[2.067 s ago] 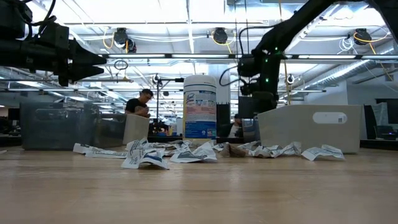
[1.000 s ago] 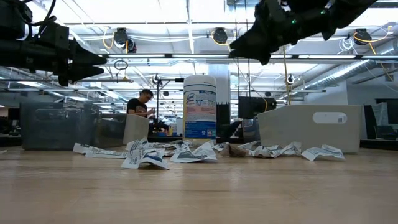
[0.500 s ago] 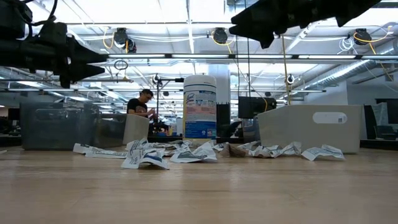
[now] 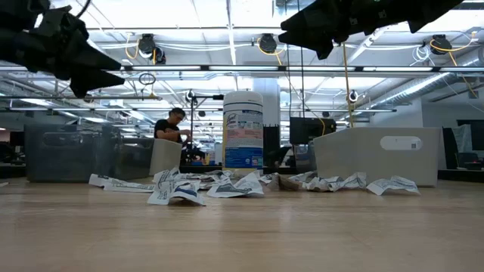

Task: Pick & Place First Aid Supplies
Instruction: Put the green bandage into the right black bin

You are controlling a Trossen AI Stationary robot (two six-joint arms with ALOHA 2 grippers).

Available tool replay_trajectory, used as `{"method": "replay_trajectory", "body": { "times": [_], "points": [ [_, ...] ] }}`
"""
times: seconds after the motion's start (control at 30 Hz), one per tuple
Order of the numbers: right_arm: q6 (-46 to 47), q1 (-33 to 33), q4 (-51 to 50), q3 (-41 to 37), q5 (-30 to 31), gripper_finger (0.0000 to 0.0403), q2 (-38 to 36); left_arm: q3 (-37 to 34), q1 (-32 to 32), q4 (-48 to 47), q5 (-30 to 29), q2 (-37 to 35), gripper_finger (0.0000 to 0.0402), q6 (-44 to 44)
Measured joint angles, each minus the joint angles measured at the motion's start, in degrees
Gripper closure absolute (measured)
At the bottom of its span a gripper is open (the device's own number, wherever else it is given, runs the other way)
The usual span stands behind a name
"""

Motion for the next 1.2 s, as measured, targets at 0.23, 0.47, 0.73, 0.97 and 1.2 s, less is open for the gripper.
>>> {"method": "replay_trajectory", "body": {
  "times": [0.23, 0.47, 0.73, 0.97, 1.2],
  "points": [
    [-2.43, -0.40, 0.23, 0.00, -0.02, 0.0236, 0.00, 9.03, -4.75, -10.99, 0.34, 14.91, 0.0165, -3.69],
    [-2.72, -2.37, 0.17, 0.02, -0.22, 0.0236, 0.00, 20.07, -11.63, -16.56, 1.48, 32.22, 0.0165, -4.81],
    [-2.73, -2.97, -0.24, 0.04, -0.46, 0.0236, 0.00, 36.14, -18.14, -36.17, -1.69, 48.58, 0.0165, 0.65],
    [-3.21, -2.97, -0.31, 0.04, -0.46, 0.0236, 0.00, 41.90, -24.38, -45.98, -1.51, 56.70, 0.0165, 6.13],
    [-4.01, -2.97, -0.37, 0.04, -0.48, 0.0236, -0.06, 41.91, -35.76, -48.67, -0.07, 61.19, 0.0165, 1.23]
  ]
}}
